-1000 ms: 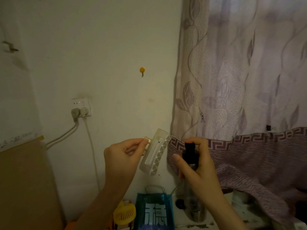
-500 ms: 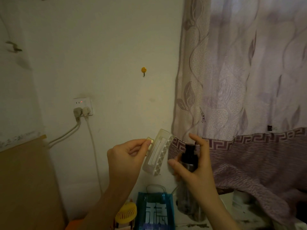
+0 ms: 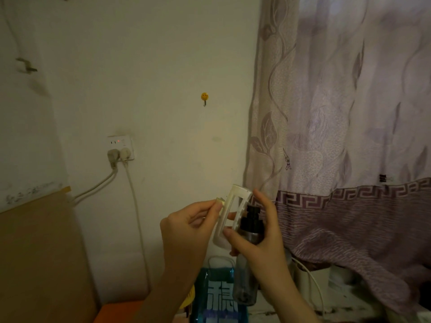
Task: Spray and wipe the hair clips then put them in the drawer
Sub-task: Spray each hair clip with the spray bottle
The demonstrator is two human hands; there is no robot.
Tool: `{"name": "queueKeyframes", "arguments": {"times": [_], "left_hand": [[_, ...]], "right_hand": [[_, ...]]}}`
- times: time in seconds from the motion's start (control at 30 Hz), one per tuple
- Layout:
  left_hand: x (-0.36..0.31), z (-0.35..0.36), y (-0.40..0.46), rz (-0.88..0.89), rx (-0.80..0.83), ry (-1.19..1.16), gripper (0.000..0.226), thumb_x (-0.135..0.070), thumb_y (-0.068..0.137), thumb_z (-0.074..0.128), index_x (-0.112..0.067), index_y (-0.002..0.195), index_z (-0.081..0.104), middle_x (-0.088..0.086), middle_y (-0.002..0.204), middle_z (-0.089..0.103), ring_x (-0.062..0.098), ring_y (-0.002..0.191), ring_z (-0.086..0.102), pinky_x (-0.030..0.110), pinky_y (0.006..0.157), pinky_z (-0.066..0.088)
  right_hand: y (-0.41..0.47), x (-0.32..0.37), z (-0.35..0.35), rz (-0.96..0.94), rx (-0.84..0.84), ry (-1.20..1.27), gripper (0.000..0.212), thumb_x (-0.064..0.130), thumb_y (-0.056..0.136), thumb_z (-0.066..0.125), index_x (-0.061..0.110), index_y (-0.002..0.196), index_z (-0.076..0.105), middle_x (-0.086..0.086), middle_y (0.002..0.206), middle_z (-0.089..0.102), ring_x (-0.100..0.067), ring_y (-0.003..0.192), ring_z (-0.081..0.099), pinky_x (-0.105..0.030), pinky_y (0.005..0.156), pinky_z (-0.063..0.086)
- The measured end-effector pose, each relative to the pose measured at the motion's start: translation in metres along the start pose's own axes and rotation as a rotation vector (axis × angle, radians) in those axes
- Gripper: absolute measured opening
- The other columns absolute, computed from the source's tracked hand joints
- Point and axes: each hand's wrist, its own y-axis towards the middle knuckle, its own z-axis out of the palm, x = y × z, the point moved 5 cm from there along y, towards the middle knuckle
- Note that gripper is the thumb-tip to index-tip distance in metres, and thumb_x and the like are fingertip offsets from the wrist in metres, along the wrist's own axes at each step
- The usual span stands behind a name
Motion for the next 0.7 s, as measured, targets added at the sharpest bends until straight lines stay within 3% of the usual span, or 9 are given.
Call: {"name": "queueKeyframes", "arguments": {"times": [0.1, 0.23, 0.33, 0.5, 0.7], "left_hand": [[0.001, 0.0, 0.001, -0.05, 0.12, -0.067, 0.02, -0.021, 0.077, 0.071, -0.028, 0.095, 0.071, -0.016, 0.084, 0.072, -0.003, 0.078, 0.069, 0.01, 0.07, 0.053], [0.009, 0.001, 0.003, -0.107, 0.305, -0.056, 0.046, -0.034, 0.072, 0.066, -0.029, 0.118, 0.059, -0.009, 0.11, 0.069, 0.002, 0.099, 0.066, 0.019, 0.084, 0.054], [0.016, 0.005, 0.004, -0.203, 0.444, -0.135, 0.053, -0.037, 0.072, 0.066, -0.037, 0.123, 0.053, -0.011, 0.122, 0.062, 0.002, 0.109, 0.062, 0.022, 0.091, 0.052], [0.014, 0.01, 0.007, -0.253, 0.559, -0.229, 0.047, -0.033, 0.075, 0.062, -0.029, 0.122, 0.056, -0.01, 0.122, 0.063, 0.001, 0.109, 0.062, 0.017, 0.085, 0.052], [0.013, 0.011, 0.008, -0.263, 0.553, -0.283, 0.038, -0.015, 0.078, 0.065, -0.023, 0.115, 0.062, -0.013, 0.111, 0.07, 0.008, 0.107, 0.064, 0.019, 0.079, 0.053]], "right_hand": [[0.001, 0.001, -0.005, 0.01, 0.006, 0.044, 0.08, 0.0, 0.072, 0.079, 0.042, 0.131, 0.046, 0.014, 0.113, 0.062, -0.015, 0.093, 0.068, -0.029, 0.053, 0.056], [0.003, 0.0, -0.01, 0.043, 0.057, 0.062, 0.08, -0.001, 0.071, 0.078, 0.038, 0.133, 0.047, 0.005, 0.124, 0.058, -0.018, 0.099, 0.067, -0.031, 0.053, 0.056], [0.003, -0.002, -0.013, 0.078, 0.087, 0.066, 0.08, 0.004, 0.068, 0.08, 0.041, 0.131, 0.048, 0.002, 0.125, 0.058, -0.019, 0.094, 0.068, -0.03, 0.053, 0.056], [0.003, 0.0, -0.015, 0.099, 0.108, 0.071, 0.08, 0.015, 0.061, 0.08, 0.039, 0.131, 0.049, 0.017, 0.109, 0.065, -0.017, 0.091, 0.069, -0.029, 0.053, 0.056], [0.003, 0.0, -0.017, 0.081, 0.116, 0.035, 0.08, 0.013, 0.065, 0.078, 0.032, 0.135, 0.046, 0.023, 0.111, 0.063, -0.001, 0.097, 0.065, -0.017, 0.062, 0.055]]}}
